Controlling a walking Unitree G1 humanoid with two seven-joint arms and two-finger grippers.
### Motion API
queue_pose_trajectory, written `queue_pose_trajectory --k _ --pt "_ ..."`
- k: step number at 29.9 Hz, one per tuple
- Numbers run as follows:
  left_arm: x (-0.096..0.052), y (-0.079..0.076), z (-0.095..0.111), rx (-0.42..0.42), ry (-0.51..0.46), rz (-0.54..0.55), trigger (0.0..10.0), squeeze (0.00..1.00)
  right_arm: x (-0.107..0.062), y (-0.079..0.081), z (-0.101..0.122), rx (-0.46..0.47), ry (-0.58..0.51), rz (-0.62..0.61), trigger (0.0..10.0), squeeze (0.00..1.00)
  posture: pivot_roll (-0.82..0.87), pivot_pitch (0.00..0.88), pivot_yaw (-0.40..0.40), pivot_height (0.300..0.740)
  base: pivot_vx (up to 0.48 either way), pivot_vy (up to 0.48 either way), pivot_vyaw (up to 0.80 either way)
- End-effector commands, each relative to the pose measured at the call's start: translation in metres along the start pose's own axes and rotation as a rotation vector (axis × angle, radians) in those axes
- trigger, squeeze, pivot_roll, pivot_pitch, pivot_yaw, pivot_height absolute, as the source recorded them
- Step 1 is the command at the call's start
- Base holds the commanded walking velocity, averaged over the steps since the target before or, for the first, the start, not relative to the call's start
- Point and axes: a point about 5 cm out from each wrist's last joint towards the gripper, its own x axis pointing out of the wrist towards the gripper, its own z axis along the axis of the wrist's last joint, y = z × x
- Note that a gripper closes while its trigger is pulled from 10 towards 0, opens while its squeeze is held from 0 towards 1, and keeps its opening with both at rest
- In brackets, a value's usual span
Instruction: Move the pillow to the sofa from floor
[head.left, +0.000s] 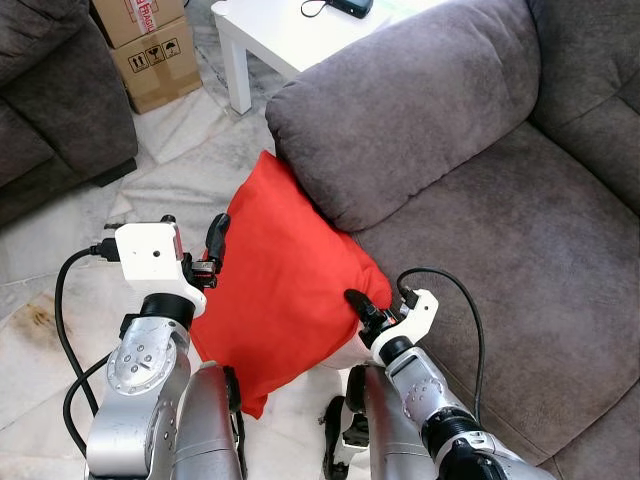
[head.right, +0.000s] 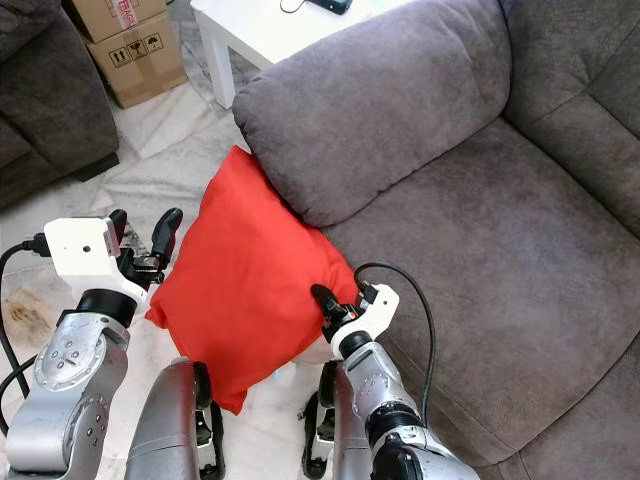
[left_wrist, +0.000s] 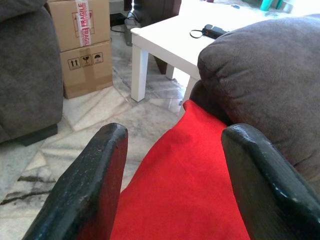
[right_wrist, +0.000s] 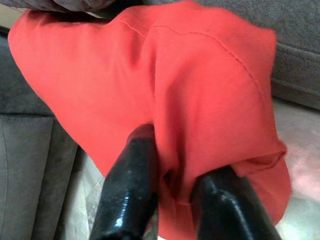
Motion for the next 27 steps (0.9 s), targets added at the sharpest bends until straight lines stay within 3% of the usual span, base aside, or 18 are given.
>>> queue_pose_trajectory --k 1,10,19,24,25,27 --pt "-0.003 0.000 0.001 -0.010 -0.001 0.011 10.0 0.00 -0.006 -0.007 -0.009 0.029 0.018 -0.022 0.0 0.00 0.14 0.439 -0.153 0.625 0.000 0.000 0.00" --pt "0.001 0.003 -0.004 -0.012 0.006 0.016 10.0 0.00 -0.001 -0.001 -0.004 0.006 0.008 -0.003 0.0 0.00 0.14 0.403 -0.153 0.625 0.000 0.000 0.00" --pt "0.013 0.009 -0.013 0.000 0.007 0.020 10.0 0.00 0.003 0.005 0.016 -0.047 -0.043 0.050 0.0 0.00 0.14 0.292 -0.138 0.625 0.000 0.000 0.00" --pt "0.017 0.010 -0.021 0.006 0.017 0.005 10.0 0.00 0.003 0.009 0.027 -0.150 -0.059 0.075 0.0 0.00 0.12 0.237 -0.126 0.625 0.000 0.000 0.00" --pt "0.019 0.011 -0.024 0.008 0.022 0.002 10.0 0.00 0.004 0.012 0.031 -0.204 -0.068 0.097 10.0 0.00 0.12 0.211 -0.121 0.625 0.000 0.000 0.00" --pt "0.022 0.012 -0.027 0.011 0.025 0.000 10.0 0.00 0.005 0.016 0.035 -0.246 -0.082 0.120 10.0 0.00 0.12 0.188 -0.115 0.625 0.000 0.000 0.00"
